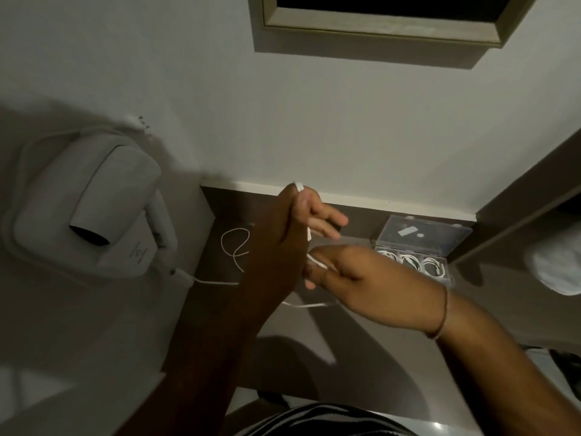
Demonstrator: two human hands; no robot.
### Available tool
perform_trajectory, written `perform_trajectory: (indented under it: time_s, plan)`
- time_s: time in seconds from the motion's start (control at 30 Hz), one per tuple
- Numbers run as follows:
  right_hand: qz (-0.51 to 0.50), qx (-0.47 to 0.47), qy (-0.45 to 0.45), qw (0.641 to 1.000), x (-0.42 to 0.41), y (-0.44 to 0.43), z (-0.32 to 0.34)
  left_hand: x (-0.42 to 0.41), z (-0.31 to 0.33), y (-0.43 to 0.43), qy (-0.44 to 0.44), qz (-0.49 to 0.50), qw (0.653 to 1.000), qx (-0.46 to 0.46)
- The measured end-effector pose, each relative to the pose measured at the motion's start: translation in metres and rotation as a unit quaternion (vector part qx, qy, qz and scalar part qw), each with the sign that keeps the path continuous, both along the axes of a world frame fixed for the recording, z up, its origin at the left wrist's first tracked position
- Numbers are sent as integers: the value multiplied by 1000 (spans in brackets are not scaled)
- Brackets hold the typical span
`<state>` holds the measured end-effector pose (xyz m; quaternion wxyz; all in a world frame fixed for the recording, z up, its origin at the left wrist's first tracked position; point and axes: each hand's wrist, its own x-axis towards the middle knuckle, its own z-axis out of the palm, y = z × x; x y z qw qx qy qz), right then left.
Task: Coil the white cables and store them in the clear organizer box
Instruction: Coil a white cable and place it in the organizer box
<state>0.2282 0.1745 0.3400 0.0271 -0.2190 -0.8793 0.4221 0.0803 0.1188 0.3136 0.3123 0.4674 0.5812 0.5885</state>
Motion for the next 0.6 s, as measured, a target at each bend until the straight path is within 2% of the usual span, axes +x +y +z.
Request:
perform_trajectory:
  time_s: [0.07, 0.1, 0.13, 0.17, 0.27, 0.33, 0.43, 0.5, 0.53, 0.6]
  plan:
    - [-28, 26, 17, 999, 6, 10, 24, 0, 2, -3, 140, 5, 990, -16]
    - [-47, 35, 41, 997, 10, 18, 36, -1, 3, -4, 178, -10, 984, -25]
    - [-66, 38, 69, 995, 15, 27, 46, -2, 4, -5, 178, -32, 983, -30]
    - [-84, 39, 95, 991, 19, 35, 54, -3, 4, -6, 141, -59, 988, -30]
    - [-114, 18, 158, 981, 20, 48, 57, -8, 2, -13, -66, -152, 986, -23]
    - [-134, -29, 193, 972, 10, 52, 42, -12, 3, -16, -208, -216, 954, -25]
    - [-181, -58, 228, 955, -16, 38, 12, -15, 13, -11, -398, -291, 870, 7]
    - [-196, -76, 237, 948, -29, 14, -11, -16, 20, -7, -490, -274, 826, 60]
    - [-199, -88, 231, 948, -31, 1, -22, -15, 22, -4, -511, -234, 823, 79]
    - [-186, -108, 191, 958, -29, -20, -37, -16, 22, -2, -504, -124, 849, 95]
